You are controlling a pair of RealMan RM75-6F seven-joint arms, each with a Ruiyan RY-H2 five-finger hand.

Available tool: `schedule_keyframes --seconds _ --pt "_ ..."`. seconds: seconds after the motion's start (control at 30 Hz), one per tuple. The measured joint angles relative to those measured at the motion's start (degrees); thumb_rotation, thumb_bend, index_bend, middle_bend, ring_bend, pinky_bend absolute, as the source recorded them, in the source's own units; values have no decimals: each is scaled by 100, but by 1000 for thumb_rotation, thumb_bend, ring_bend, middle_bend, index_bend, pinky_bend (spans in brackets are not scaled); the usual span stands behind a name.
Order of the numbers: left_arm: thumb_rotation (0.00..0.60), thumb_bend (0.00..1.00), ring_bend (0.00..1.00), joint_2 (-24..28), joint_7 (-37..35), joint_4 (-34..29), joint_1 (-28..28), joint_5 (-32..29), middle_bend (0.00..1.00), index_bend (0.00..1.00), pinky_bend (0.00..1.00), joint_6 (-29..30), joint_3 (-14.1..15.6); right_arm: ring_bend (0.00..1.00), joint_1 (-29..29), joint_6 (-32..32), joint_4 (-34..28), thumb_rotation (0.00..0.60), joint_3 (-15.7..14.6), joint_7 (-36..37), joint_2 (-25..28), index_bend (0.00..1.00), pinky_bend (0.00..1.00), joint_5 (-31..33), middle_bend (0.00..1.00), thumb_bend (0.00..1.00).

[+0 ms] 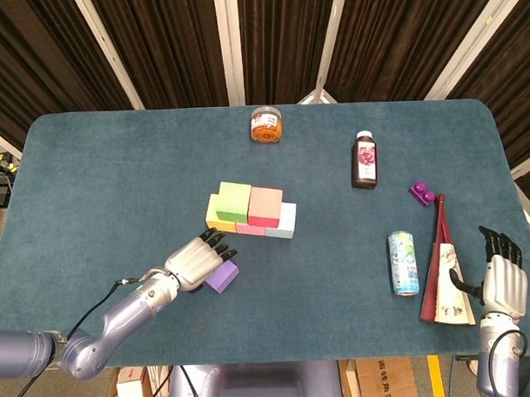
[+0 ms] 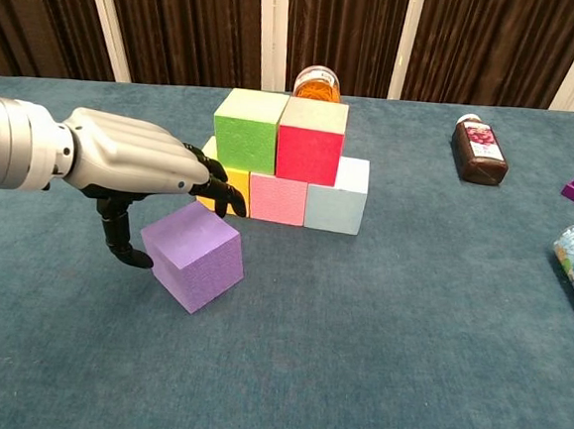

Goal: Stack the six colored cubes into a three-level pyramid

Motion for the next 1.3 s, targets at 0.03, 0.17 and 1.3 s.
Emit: schedule_keyframes --seconds 0.03,0.17,1.3 --pt "600 323 0 -21 -8 33 2 12 175 131 0 15 2 0 0 1 1 600 1 -1 0 125 0 5 137 278" --pt "600 323 0 -70 -29 105 -6 29 172 131 0 36 20 0 4 -8 -1 600 -1 -5 3 125 0 11 137 277" --pt "600 384 0 813 -62 -808 -52 315 314 273 0 284 -5 0 40 -85 42 600 -8 19 -14 125 0 59 138 278"
